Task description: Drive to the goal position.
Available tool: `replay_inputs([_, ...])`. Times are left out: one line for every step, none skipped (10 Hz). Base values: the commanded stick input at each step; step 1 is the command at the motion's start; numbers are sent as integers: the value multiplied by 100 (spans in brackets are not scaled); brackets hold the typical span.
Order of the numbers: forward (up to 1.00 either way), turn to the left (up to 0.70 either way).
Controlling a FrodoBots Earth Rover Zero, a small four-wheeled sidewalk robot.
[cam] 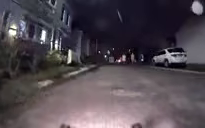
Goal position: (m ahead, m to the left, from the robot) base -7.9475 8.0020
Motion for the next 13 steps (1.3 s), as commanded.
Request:
replay_inputs([100,-22])
replay_inputs([100,-40])
replay_inputs([100,-21])
replay_inputs([100,-2])
replay_inputs([100,0])
replay_inputs([100,0])
replay_inputs([100,0])
replay_inputs([100,-10])
replay_inputs([100,-22])
replay_inputs([100,-35])
replay_inputs([100,-40])
replay_inputs([100,-40])
replay_inputs([100,-40])
